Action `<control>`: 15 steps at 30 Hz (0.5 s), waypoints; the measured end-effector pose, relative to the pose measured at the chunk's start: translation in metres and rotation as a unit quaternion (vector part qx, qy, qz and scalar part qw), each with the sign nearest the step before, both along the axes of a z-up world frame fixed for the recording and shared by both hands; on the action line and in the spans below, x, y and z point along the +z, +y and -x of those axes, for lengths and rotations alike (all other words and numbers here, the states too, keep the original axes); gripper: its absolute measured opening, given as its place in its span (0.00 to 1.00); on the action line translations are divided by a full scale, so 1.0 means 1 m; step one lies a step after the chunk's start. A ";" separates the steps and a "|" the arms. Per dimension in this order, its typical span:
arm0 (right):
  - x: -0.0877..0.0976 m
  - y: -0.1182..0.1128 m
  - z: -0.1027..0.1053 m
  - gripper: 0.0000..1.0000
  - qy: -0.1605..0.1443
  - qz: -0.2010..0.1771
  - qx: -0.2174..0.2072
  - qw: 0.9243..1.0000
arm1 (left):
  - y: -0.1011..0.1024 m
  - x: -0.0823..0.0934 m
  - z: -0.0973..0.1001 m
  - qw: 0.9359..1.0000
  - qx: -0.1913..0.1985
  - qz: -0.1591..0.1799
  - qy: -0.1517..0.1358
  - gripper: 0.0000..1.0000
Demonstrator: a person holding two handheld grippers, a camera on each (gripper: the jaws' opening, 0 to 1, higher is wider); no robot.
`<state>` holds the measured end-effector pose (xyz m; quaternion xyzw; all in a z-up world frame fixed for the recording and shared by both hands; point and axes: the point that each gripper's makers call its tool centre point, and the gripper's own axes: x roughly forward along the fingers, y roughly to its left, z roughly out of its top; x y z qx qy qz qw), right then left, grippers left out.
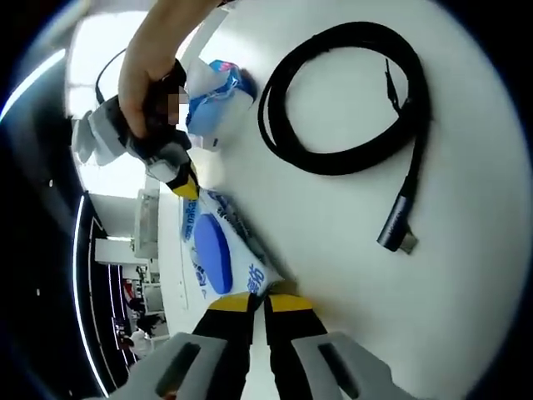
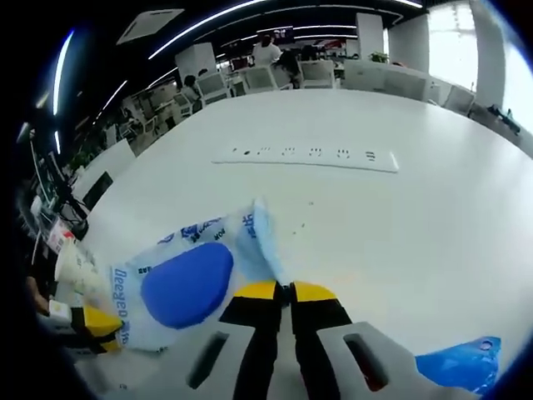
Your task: Arrange the tabletop items into an orderly group along one side of the table until the central work area is clear of visible clutter.
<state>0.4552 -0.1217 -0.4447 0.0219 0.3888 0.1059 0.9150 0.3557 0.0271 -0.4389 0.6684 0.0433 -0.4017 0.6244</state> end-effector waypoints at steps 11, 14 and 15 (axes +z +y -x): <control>0.008 -0.005 0.006 0.01 0.000 0.007 0.009 1.000 | 0.000 0.007 0.003 1.000 0.000 0.006 -0.003 0.03; 0.014 -0.008 0.016 0.01 0.002 0.007 0.014 1.000 | 0.001 0.016 0.007 1.000 0.004 0.025 0.004 0.03; 0.015 -0.008 0.017 0.01 0.002 0.007 0.015 1.000 | 0.002 0.018 0.007 0.999 0.007 0.030 0.007 0.03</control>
